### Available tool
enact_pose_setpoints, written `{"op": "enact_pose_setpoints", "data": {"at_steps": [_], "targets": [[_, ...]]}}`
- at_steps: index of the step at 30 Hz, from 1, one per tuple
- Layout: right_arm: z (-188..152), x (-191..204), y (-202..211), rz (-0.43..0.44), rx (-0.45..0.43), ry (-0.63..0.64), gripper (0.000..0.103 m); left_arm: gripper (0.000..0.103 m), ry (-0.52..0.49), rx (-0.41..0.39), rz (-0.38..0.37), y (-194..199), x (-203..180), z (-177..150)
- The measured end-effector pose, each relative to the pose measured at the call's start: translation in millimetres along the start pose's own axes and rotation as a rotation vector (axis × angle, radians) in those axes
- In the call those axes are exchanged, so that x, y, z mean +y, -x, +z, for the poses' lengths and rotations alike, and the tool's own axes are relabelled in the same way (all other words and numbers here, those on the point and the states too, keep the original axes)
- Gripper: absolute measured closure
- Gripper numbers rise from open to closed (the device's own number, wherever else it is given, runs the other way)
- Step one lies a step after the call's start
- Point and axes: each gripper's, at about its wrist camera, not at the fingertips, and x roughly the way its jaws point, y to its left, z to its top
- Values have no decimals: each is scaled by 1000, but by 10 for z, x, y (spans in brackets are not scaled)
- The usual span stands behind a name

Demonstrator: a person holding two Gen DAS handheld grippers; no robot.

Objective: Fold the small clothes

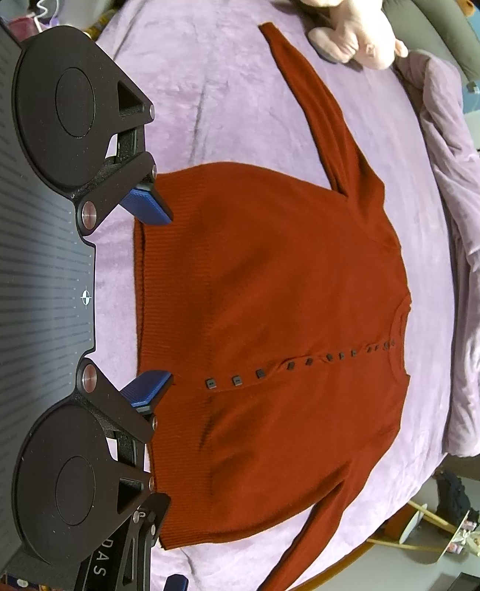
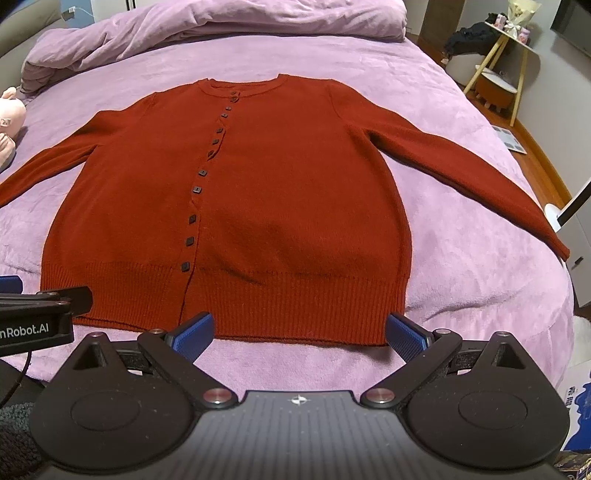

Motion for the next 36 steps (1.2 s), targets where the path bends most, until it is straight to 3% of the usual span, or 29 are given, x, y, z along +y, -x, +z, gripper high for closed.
{"op": "enact_pose_setpoints", "data": {"at_steps": [36], "targets": [[-26,-25,-41,6,9,-22,4,13,18,18,0,-21,23,-8]]}}
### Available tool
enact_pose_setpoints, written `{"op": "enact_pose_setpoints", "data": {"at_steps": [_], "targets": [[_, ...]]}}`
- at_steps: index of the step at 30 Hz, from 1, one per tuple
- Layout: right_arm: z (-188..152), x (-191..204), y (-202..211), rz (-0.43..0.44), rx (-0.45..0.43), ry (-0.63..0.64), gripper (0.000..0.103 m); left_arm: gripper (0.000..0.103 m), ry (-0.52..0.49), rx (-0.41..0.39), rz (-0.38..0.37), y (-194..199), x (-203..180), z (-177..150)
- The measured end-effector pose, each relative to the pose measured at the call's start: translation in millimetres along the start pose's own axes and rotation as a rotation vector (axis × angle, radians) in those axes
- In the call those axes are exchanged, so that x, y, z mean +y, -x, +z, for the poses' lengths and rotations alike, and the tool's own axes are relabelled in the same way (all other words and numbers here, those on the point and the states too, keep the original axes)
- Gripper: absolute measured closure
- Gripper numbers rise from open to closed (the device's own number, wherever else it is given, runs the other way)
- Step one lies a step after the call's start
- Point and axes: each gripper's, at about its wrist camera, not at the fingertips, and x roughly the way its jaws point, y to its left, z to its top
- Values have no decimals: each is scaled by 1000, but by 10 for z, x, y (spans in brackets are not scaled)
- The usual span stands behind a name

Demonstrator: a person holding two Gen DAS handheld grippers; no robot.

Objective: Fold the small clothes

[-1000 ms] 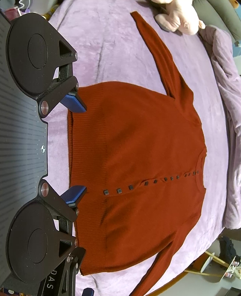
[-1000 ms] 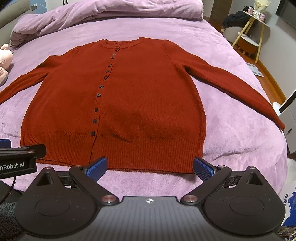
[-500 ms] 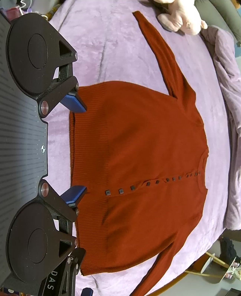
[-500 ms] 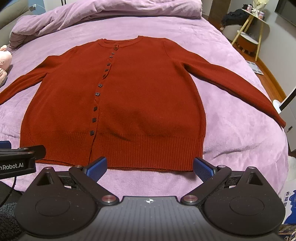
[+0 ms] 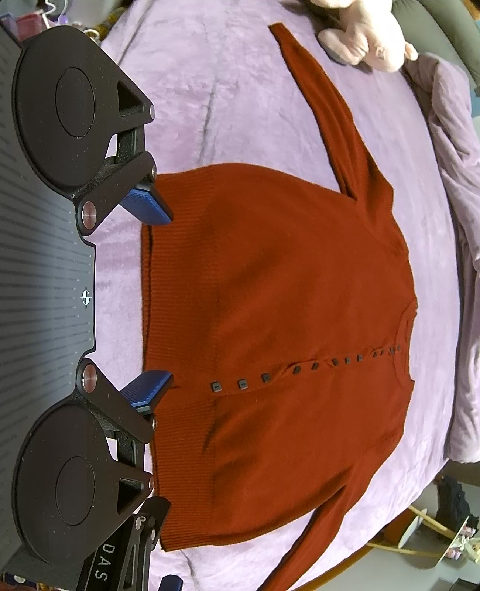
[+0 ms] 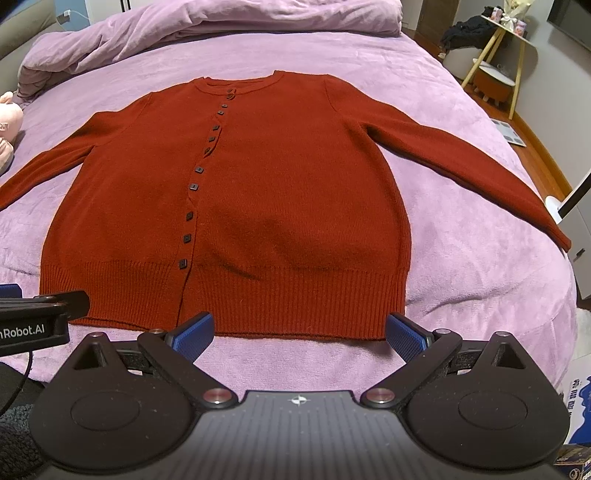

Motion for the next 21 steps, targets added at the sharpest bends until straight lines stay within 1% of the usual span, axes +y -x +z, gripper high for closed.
{"op": "enact_pose_setpoints", "data": {"at_steps": [21], "targets": [[-2,-23,-12,9,4,-7,4,13,3,3,-1,-12,-3,3]]}}
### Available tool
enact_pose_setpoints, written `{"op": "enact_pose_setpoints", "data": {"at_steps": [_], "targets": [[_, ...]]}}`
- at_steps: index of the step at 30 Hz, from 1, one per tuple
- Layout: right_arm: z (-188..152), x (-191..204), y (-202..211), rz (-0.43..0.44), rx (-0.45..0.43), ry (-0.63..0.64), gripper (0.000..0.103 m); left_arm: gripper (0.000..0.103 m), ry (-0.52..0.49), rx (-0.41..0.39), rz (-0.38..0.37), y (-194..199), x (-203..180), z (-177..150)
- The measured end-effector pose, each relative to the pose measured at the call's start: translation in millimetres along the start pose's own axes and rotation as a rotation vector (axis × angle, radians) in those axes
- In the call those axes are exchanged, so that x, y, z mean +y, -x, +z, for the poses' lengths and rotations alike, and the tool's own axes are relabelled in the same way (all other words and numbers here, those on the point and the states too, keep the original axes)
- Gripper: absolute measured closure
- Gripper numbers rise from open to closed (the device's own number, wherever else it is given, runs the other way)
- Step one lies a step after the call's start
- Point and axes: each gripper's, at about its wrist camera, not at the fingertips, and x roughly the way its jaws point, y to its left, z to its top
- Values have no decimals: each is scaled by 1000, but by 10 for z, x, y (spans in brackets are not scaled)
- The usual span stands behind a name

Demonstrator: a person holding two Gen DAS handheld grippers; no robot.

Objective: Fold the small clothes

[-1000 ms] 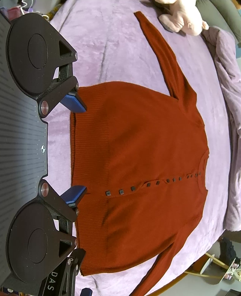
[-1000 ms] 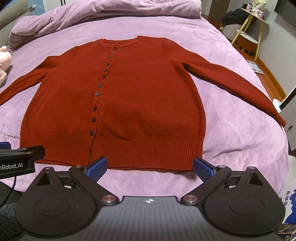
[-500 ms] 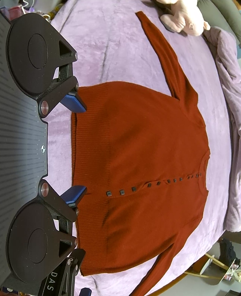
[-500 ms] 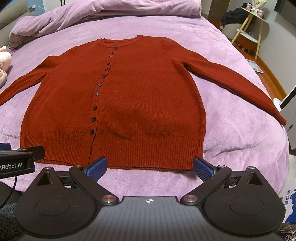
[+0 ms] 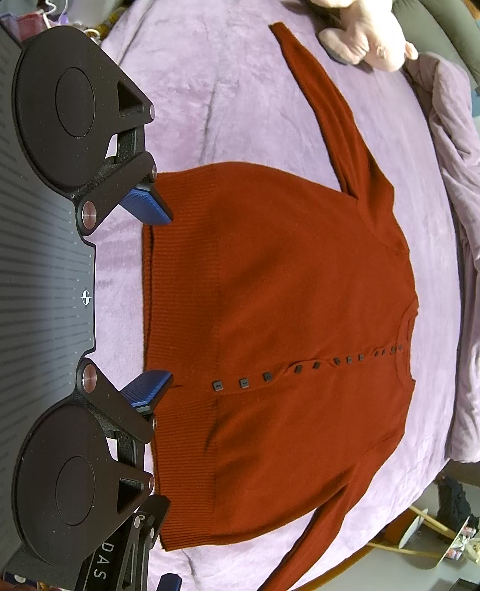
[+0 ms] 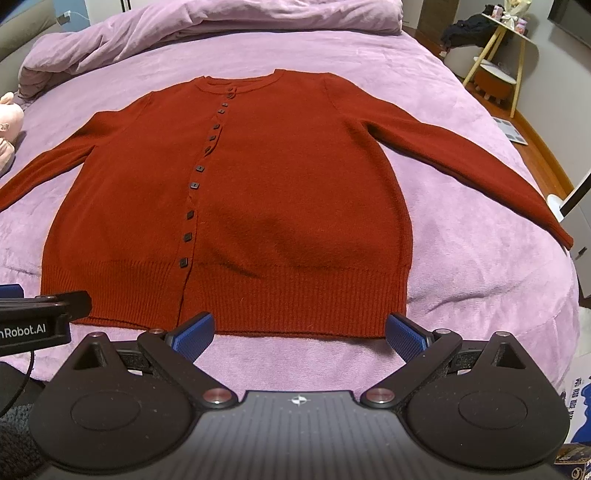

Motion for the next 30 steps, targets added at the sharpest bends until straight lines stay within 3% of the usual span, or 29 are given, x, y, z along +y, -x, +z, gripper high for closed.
{"op": "enact_pose_setpoints", "data": {"at_steps": [30], "targets": [[13,-40,-44,11,16,-16,4,13,14,19,1,-10,17,20]]}}
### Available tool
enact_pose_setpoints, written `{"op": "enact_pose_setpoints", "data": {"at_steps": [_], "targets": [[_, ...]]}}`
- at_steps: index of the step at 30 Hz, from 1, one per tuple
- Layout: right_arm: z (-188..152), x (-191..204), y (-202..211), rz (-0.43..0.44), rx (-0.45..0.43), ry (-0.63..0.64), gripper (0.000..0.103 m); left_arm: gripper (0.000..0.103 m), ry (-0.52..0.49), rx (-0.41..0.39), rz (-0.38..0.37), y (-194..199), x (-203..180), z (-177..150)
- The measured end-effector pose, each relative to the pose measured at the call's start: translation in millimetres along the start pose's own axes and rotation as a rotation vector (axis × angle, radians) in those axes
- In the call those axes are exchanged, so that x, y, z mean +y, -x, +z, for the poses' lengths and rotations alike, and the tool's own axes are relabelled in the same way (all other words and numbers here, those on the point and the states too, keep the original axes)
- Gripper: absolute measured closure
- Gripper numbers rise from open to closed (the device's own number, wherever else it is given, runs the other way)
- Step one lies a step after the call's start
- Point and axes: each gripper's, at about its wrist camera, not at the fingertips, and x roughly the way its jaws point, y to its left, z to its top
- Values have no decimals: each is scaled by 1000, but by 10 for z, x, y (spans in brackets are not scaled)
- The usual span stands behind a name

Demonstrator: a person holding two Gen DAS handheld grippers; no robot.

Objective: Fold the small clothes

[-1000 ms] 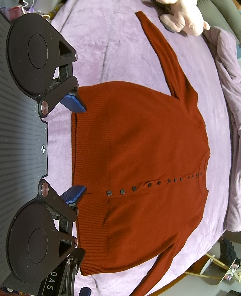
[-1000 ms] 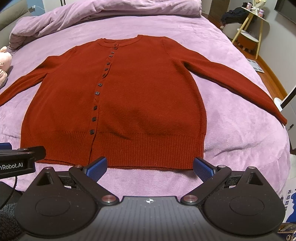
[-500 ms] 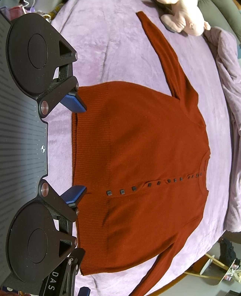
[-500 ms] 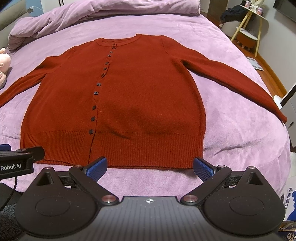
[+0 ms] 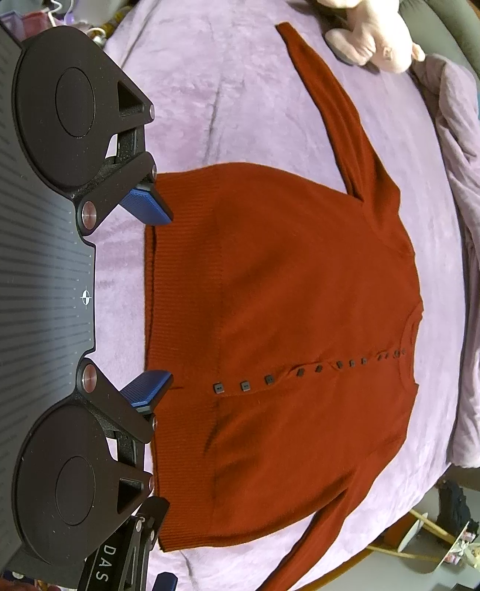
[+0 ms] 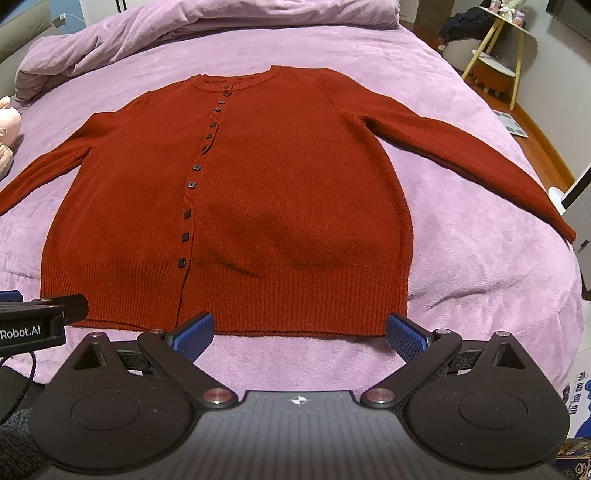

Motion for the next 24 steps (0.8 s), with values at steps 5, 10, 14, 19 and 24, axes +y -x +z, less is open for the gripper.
{"op": "enact_pose_setpoints", "data": {"at_steps": [5,10,14,19,24], "targets": [[3,-8,-22,2,5,-1,4,13,1,5,4,-19,-2,10],[1,-37,-28,36,-1,-11,4,13,7,11,4,-46,6,16],[-19,-111,33,115,-102,-11,4,13,18,15,-3,-84,24,29],[-133,-499,164,203,-516,-38,4,14,46,-13,-32,-138,81,91],[42,-1300,-72,186,-571,-232,4,13,102,-121,-84,-221,153,242]]}}
